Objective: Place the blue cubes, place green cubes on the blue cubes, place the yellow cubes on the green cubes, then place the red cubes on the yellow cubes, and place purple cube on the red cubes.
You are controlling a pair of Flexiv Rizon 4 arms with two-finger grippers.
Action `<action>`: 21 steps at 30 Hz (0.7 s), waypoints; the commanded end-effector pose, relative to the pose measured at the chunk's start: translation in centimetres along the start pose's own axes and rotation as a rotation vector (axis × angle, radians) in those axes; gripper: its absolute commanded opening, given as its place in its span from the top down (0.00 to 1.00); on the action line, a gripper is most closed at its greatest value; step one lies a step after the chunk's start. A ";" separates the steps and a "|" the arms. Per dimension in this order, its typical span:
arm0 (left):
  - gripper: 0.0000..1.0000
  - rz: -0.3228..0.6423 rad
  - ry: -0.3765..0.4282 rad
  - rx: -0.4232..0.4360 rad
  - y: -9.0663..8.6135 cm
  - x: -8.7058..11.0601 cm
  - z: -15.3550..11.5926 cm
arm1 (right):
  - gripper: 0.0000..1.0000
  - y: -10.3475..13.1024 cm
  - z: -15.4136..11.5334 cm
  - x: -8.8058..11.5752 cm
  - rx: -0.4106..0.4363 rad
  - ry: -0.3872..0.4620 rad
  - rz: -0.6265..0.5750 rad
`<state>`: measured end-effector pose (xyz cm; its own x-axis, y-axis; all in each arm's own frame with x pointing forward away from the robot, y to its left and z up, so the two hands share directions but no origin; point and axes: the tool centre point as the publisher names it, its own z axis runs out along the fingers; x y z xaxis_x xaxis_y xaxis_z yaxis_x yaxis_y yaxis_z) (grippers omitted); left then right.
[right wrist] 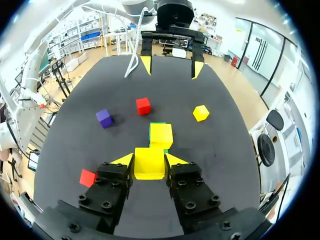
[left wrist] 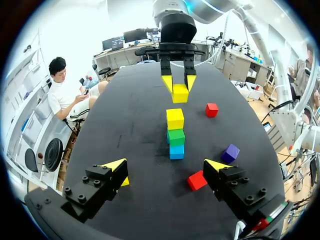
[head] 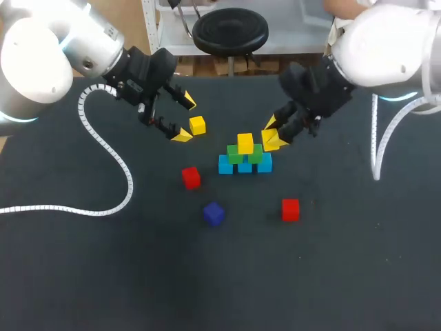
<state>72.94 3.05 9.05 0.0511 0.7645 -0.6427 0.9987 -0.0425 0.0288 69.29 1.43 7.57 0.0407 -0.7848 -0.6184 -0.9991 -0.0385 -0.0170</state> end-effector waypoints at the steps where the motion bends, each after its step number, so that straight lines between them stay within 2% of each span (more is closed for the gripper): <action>1: 0.00 0.001 0.000 0.001 0.1 0.0 0.0 | 1.00 -0.2 0.6 0.1 0.008 -0.023 0.000; 21: 0.00 0.001 0.000 0.001 0.1 0.0 0.0 | 1.00 -0.6 1.3 0.0 0.024 -0.087 0.036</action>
<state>72.94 3.05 9.05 0.0511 0.7644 -0.6427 0.9987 -0.0425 0.0288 69.76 2.25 6.64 0.0039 -0.7320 -0.6812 -0.9999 0.0075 -0.0138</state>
